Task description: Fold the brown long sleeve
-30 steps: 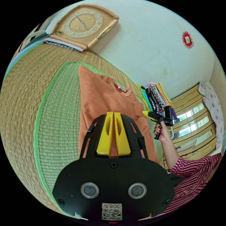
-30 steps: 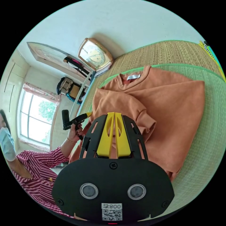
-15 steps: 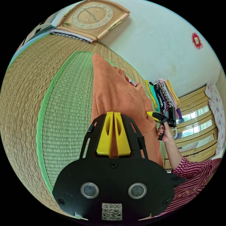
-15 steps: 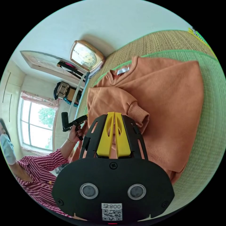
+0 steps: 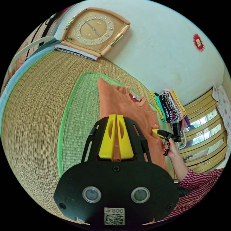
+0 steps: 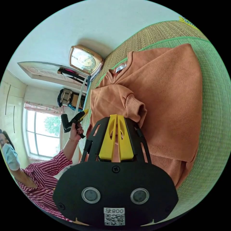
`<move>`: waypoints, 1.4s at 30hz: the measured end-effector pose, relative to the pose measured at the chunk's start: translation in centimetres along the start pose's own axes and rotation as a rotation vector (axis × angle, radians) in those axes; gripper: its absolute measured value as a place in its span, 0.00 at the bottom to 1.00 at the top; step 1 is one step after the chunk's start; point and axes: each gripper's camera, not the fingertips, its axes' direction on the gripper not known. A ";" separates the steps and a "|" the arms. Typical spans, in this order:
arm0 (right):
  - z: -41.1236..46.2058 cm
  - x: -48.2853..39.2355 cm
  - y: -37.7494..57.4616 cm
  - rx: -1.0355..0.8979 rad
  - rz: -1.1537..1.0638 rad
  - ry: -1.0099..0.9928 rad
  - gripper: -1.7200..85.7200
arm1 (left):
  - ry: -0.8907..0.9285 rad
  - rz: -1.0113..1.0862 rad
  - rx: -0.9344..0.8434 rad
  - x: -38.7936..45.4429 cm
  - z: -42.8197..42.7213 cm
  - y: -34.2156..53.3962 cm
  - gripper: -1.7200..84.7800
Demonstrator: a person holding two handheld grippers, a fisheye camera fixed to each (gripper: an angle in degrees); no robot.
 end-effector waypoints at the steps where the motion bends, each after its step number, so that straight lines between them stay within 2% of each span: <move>1: 0.4 0.1 -0.1 -0.009 -0.003 0.002 0.02 | -0.013 0.003 0.004 -0.2 0.3 -1.5 0.02; 3: 0.8 0.1 -0.3 -0.011 -0.012 0.008 0.02 | -0.050 -0.003 -0.007 -0.7 1.3 -3.7 0.02; 5: 1.1 0.2 -0.4 -0.013 -0.022 0.014 0.02 | -0.104 -0.020 -0.093 -1.9 3.4 -5.6 0.02; 7: 1.2 0.3 -0.7 -0.010 -0.027 0.010 0.02 | -0.074 -0.029 -0.091 -2.4 3.6 -5.6 0.02; 12: -0.4 -1.5 -0.9 0.033 -0.074 0.030 0.02 | 0.008 0.043 -0.034 -0.1 0.0 -2.5 0.02; 16: 0.2 -1.3 -1.9 0.008 -0.046 0.024 0.02 | -0.047 0.074 -0.164 0.6 -0.2 0.7 0.02; 19: -1.3 -1.7 -1.8 0.045 -0.029 0.004 0.02 | 0.034 0.016 -0.081 0.4 -4.4 2.8 0.02; 23: -4.3 -2.7 -0.3 0.071 -0.036 -0.034 0.02 | 0.073 0.006 -0.063 0.4 -10.7 8.3 0.02; 30: -9.8 -2.9 9.1 0.036 0.048 -0.070 0.02 | 0.150 -0.178 -0.149 -2.6 -20.0 21.7 0.03; 35: -14.0 -2.9 17.4 0.083 0.144 -0.097 0.02 | 0.226 -0.351 -0.152 -3.5 -26.3 31.4 0.04; 42: -19.2 -2.7 26.4 0.191 0.251 -0.127 0.07 | 0.294 -0.473 -0.125 -3.7 -30.8 37.6 0.09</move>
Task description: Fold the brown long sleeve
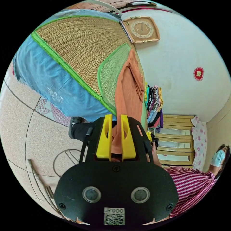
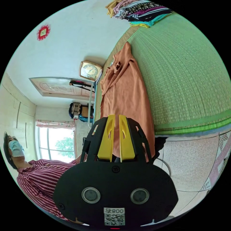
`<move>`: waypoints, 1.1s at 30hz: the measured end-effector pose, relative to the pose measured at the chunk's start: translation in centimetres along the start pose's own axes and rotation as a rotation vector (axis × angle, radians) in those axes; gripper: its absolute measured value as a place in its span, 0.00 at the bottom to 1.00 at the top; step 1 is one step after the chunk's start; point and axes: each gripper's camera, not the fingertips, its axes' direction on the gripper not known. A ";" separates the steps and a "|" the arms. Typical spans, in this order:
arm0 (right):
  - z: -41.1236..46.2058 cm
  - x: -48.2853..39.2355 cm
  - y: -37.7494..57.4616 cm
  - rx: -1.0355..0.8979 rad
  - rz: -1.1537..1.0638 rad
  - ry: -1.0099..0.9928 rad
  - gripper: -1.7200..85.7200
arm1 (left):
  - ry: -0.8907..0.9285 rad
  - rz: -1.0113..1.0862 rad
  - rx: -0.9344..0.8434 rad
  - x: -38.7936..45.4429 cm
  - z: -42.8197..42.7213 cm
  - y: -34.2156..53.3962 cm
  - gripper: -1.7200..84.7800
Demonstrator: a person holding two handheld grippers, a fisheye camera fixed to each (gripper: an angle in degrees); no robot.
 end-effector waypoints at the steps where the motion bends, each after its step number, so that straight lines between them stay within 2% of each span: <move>1: -0.7 0.2 0.8 0.011 0.014 -0.006 0.09 | 0.007 -0.004 0.000 -0.1 -0.5 0.7 0.10; 14: -3.3 2.7 3.6 0.044 0.125 -0.004 0.14 | 0.065 -0.081 -0.049 -2.6 -3.7 5.5 0.15; 27: -3.5 6.1 -0.2 0.038 0.206 0.023 0.19 | 0.149 -0.136 -0.071 -3.9 -3.8 6.1 0.19; 33: -3.5 8.9 -2.1 0.042 0.219 -0.030 0.22 | 0.150 -0.147 -0.105 -3.7 -3.2 6.1 0.19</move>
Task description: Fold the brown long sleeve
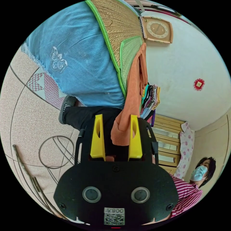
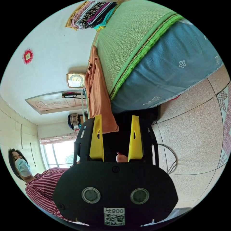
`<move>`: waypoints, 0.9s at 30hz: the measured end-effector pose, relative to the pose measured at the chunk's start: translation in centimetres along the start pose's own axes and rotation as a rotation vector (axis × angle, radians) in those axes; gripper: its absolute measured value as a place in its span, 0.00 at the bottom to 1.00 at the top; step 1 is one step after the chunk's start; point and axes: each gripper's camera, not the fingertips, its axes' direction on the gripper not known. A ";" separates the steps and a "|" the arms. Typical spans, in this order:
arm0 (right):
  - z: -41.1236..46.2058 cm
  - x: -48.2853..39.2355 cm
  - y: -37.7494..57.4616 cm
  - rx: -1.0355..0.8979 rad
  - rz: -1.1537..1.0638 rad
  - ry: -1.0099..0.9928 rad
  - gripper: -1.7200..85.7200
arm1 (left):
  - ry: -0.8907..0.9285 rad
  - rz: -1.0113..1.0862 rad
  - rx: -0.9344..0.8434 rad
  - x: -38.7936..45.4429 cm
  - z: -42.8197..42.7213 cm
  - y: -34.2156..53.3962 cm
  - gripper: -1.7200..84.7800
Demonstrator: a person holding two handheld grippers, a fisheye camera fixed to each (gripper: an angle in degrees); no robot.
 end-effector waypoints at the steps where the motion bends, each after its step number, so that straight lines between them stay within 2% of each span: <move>1: 0.2 0.4 -0.5 -0.001 -0.001 -0.022 0.22 | 0.012 -0.007 -0.008 -0.1 0.2 0.0 0.19; 11: 1.7 2.5 -3.7 -0.061 -0.057 -0.183 0.21 | 0.129 -0.017 -0.002 -0.3 0.8 2.4 0.13; 18: 1.0 3.7 -2.9 -0.087 -0.084 -0.301 0.08 | 0.183 0.014 0.043 0.0 -0.1 5.4 0.07; 27: -2.8 0.2 -1.1 -0.135 -0.216 -0.337 0.04 | 0.227 0.192 0.026 3.7 -2.5 9.5 0.06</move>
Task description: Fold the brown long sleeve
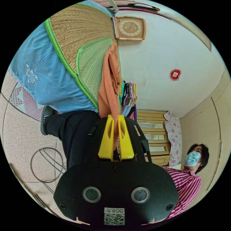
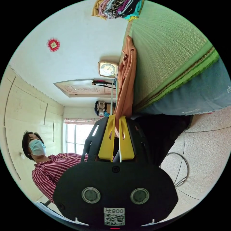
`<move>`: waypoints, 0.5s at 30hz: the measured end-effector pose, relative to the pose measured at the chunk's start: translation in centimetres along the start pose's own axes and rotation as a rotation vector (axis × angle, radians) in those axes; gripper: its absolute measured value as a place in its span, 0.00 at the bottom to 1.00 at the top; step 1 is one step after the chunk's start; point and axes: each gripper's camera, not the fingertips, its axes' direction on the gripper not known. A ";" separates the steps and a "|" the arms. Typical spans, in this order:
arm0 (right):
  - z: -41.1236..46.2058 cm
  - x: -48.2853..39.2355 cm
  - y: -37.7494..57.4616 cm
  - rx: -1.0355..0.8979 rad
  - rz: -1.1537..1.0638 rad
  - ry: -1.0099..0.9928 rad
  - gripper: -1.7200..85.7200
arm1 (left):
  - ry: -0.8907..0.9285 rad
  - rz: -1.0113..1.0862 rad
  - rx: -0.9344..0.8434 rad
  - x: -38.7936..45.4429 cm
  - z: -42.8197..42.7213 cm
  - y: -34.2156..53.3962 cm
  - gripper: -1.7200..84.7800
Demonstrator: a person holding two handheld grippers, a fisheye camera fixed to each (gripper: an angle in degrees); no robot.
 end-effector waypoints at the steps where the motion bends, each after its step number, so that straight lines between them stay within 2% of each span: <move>1: 0.0 -0.8 0.3 -0.013 -0.019 0.005 0.04 | 0.014 0.020 -0.002 0.5 -0.2 0.6 0.05; 15: 0.3 -3.7 8.1 -0.080 -0.134 -0.002 0.04 | 0.153 0.132 -0.001 1.8 -4.6 10.9 0.05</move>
